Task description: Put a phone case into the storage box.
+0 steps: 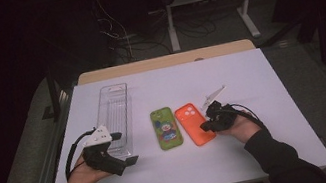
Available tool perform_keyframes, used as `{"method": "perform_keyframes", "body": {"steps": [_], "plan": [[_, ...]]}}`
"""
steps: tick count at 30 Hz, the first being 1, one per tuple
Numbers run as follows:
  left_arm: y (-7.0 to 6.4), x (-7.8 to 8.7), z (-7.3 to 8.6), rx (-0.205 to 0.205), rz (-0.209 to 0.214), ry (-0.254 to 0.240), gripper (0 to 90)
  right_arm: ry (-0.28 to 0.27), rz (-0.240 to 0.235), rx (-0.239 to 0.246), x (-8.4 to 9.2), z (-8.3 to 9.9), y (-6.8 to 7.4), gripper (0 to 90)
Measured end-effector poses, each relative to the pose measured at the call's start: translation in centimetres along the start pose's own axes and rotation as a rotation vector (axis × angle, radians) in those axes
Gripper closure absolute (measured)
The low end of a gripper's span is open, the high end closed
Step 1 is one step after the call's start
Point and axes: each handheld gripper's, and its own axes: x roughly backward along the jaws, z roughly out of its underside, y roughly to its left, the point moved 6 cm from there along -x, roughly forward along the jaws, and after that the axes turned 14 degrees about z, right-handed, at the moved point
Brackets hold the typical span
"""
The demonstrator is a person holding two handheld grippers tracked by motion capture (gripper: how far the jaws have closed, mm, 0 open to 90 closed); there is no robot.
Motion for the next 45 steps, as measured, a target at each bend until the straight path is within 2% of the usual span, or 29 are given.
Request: {"method": "perform_keyframes", "body": {"steps": [6,14,21,22,26,30,33,35,36,37,38,39,40,41,42,43,44,45], "plan": [[-0.1,-0.1,0.0,0.003,0.002,0.004,0.0,0.019,0.001,0.031,-0.3,0.4,-0.3,88.3],[-0.1,0.0,0.1,0.003,0.001,0.003,0.0,0.065,0.026,0.011,-0.5,0.8,-0.7,88.4],[-0.1,-0.1,0.0,-0.001,0.003,0.003,0.0,0.070,0.067,-0.010,-0.6,0.9,-1.3,88.5],[-0.1,-0.1,0.0,0.001,0.003,0.003,0.0,0.073,0.086,-0.018,-0.6,1.0,-1.6,88.5],[-0.1,-0.1,0.0,0.003,0.004,0.004,0.0,0.075,0.113,-0.029,-0.8,1.0,-2.3,88.5],[-0.1,-0.1,0.0,-0.002,0.007,0.007,0.0,0.070,0.123,-0.035,-0.9,0.9,-2.9,88.5],[-0.1,-0.2,0.0,-0.006,0.007,0.012,0.0,0.054,0.111,-0.056,-0.9,0.9,-2.9,87.8],[-0.1,-0.2,0.0,-0.001,0.007,0.008,0.0,0.035,0.098,-0.054,-0.6,0.8,-2.9,84.4],[-0.1,-0.1,0.0,-0.006,0.006,0.012,0.0,0.023,0.091,-0.066,-0.3,0.6,-2.9,82.4],[0.0,0.0,0.0,-0.005,0.005,0.005,0.0,-0.012,0.074,-0.087,0.6,0.4,-2.8,77.2],[0.0,0.0,0.0,-0.005,0.005,0.005,0.0,-0.012,0.074,-0.087,0.6,0.4,-2.8,77.2],[0.0,0.1,0.0,-0.003,0.004,0.006,0.0,-0.035,0.070,-0.100,1.3,0.5,-2.8,69.0],[0.0,0.1,0.0,-0.001,0.003,0.003,0.0,-0.047,0.066,-0.102,1.7,0.5,-2.9,64.5],[0.0,0.1,0.0,-0.001,0.003,0.003,0.0,-0.047,0.066,-0.102,1.7,0.5,-2.9,64.5],[0.0,0.1,0.0,0.002,0.003,-0.001,0.0,-0.078,0.076,-0.120,2.4,0.7,-2.9,54.2],[0.0,0.1,0.0,0.002,0.003,-0.001,0.0,-0.078,0.076,-0.120,2.4,0.7,-2.9,54.2],[-0.2,0.0,0.0,0.014,0.005,-0.005,0.0,-0.097,0.065,-0.126,3.0,1.0,-2.8,45.0],[-0.2,0.0,0.0,0.012,0.005,-0.005,0.0,-0.107,0.065,-0.134,3.2,1.1,-2.7,40.3]]}}
